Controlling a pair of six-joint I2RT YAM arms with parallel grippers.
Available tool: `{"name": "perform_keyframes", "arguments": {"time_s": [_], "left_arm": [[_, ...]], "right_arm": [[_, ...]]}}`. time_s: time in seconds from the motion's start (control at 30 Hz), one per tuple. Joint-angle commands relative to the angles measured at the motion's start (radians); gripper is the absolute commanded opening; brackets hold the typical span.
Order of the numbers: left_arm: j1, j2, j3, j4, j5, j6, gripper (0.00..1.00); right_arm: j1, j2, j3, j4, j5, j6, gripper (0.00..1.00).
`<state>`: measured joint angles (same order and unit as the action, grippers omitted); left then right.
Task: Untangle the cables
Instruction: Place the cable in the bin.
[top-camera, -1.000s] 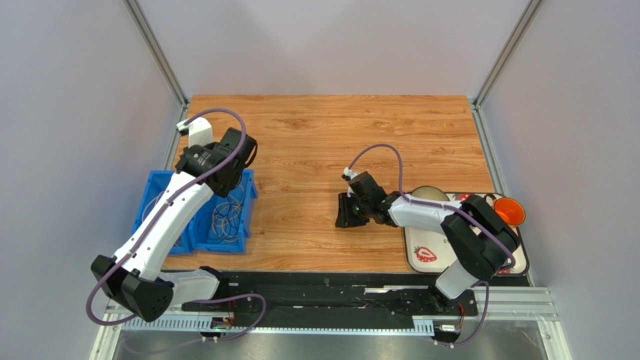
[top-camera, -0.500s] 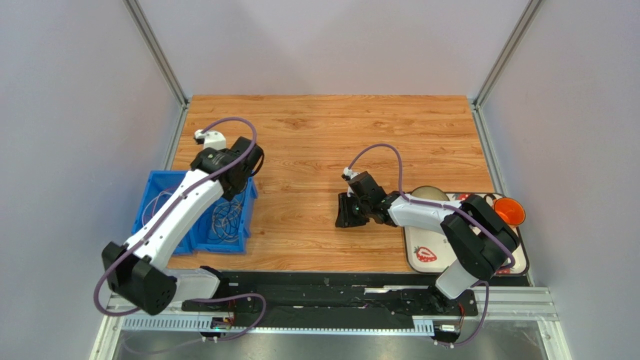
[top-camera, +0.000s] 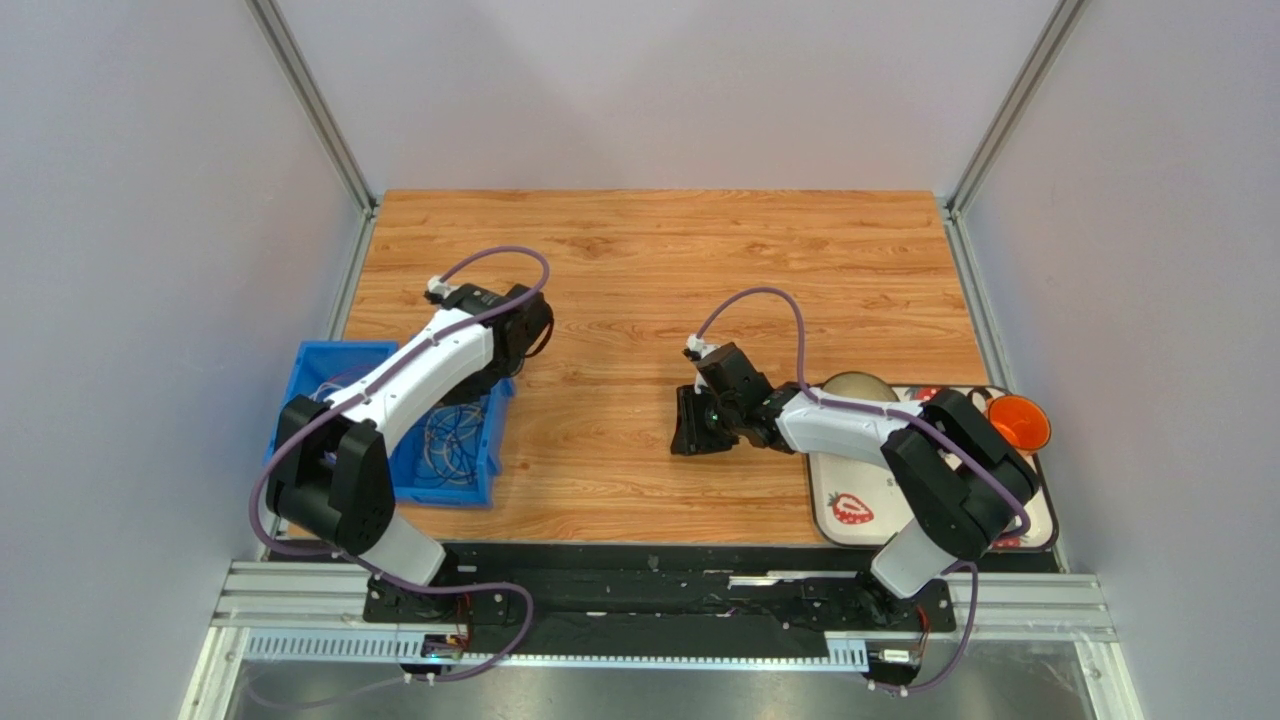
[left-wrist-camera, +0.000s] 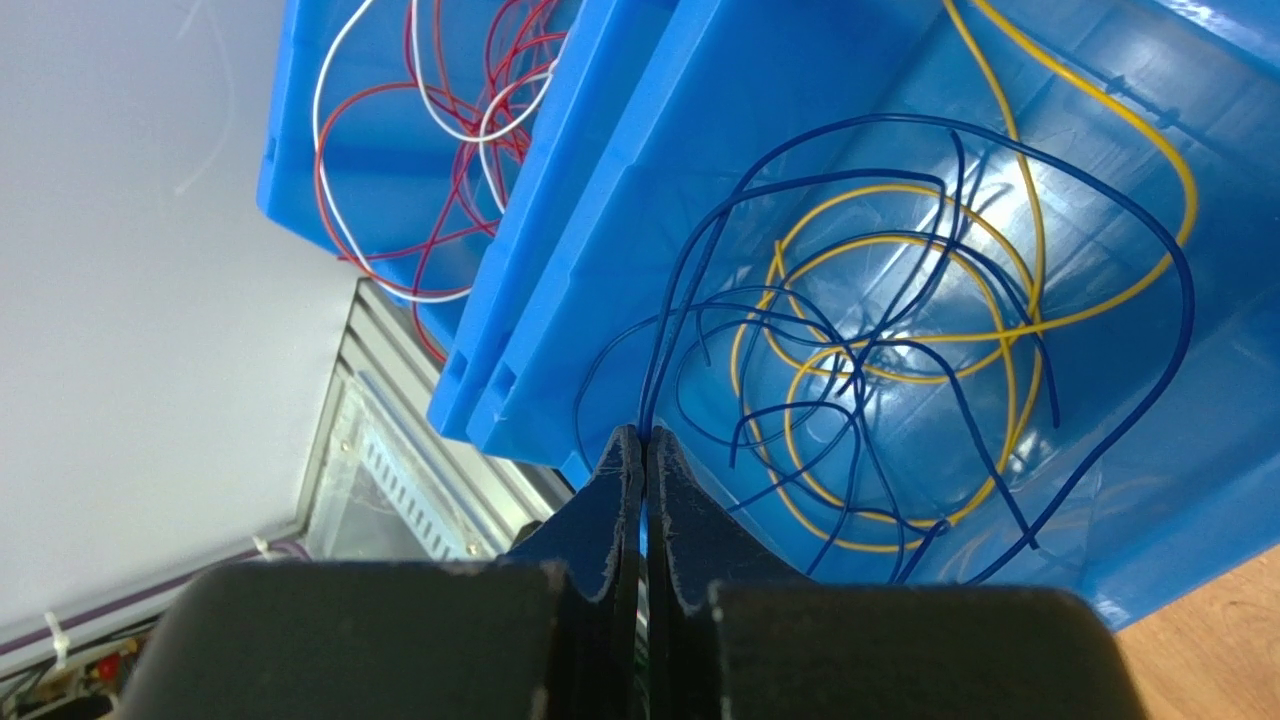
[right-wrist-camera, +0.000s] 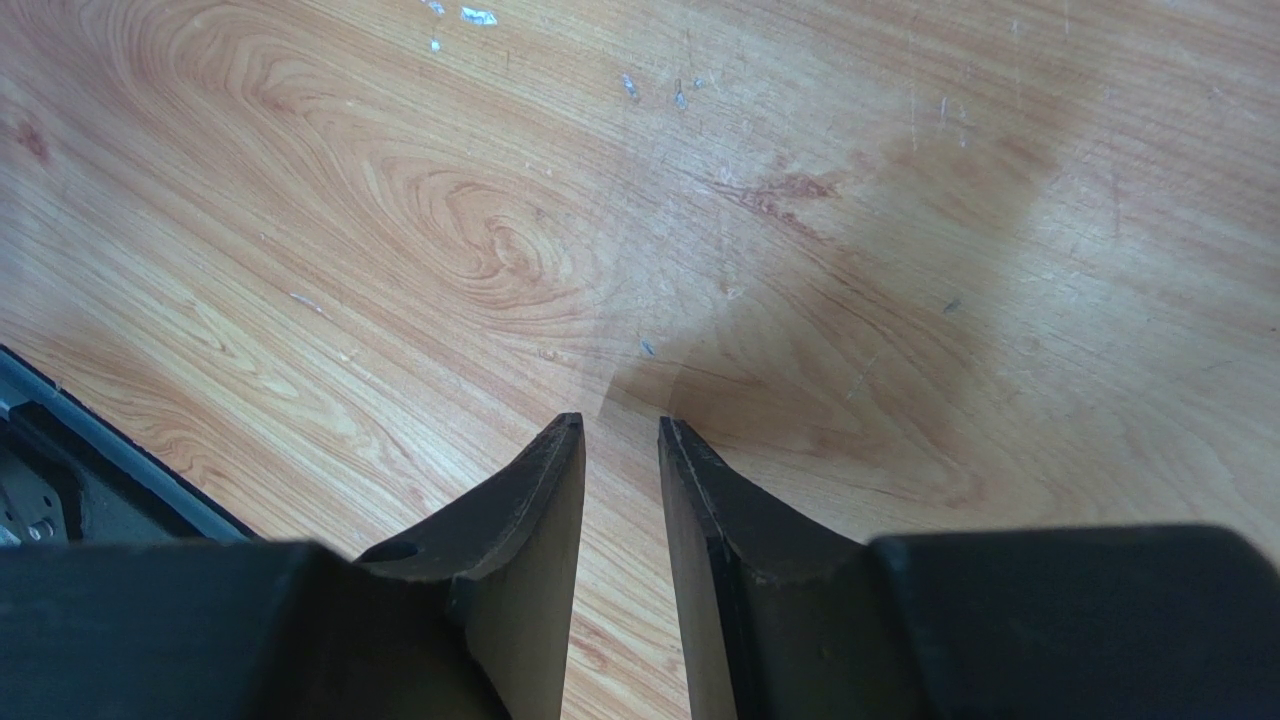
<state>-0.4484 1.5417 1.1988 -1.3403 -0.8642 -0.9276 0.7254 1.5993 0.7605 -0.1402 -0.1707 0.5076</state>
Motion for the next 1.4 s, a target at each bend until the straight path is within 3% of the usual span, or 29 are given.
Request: {"name": "perform_keyframes", "arguments": {"time_s": [0.0,0.03,0.07,0.13,0.17,0.27,0.4,0.63,0.77,0.93,1.2,1.37], "left_arm": [[0.02,-0.09,-0.002,-0.106,0.016,0.019,0.02],[0.022,-0.106,-0.004,-0.103,0.016,0.022,0.06],[0.023,-0.13,-0.002,-0.102,0.016,0.026,0.24],[0.024,-0.155,0.002,-0.094,0.022,0.035,0.47],[0.024,-0.185,0.004,-0.086,0.022,0.041,0.67],[0.024,-0.264,0.022,-0.071,0.03,0.073,0.78],[0.019,-0.368,0.085,-0.066,0.039,0.114,0.78],[-0.039,-0.498,0.177,0.059,0.177,0.288,0.77],[-0.084,-0.569,0.125,0.208,0.279,0.357,0.78],[-0.118,-0.614,0.038,0.378,0.51,0.441,0.78],[-0.257,-0.595,-0.002,0.466,0.551,0.507,0.75],[-0.266,-0.631,-0.048,0.504,0.61,0.552,0.75]], "right_arm": [[0.005,0.071,-0.04,-0.108,0.068,-0.032,0.34],[0.005,0.071,-0.04,-0.107,0.068,-0.031,0.34],[0.005,0.071,-0.04,-0.108,0.068,-0.032,0.34],[0.003,0.071,-0.04,-0.108,0.068,-0.032,0.34],[0.005,0.071,-0.04,-0.108,0.068,-0.031,0.34],[0.005,0.07,-0.04,-0.107,0.068,-0.031,0.33],[0.005,0.071,-0.04,-0.108,0.068,-0.032,0.33],[0.005,0.056,-0.047,-0.099,0.069,-0.032,0.33],[0.006,0.015,-0.073,-0.079,0.074,-0.027,0.34],[0.009,-0.045,-0.107,-0.053,0.073,-0.027,0.36],[0.051,-0.206,-0.165,-0.015,0.105,-0.035,0.4],[0.127,-0.381,-0.115,-0.119,0.29,-0.061,0.49]]}}
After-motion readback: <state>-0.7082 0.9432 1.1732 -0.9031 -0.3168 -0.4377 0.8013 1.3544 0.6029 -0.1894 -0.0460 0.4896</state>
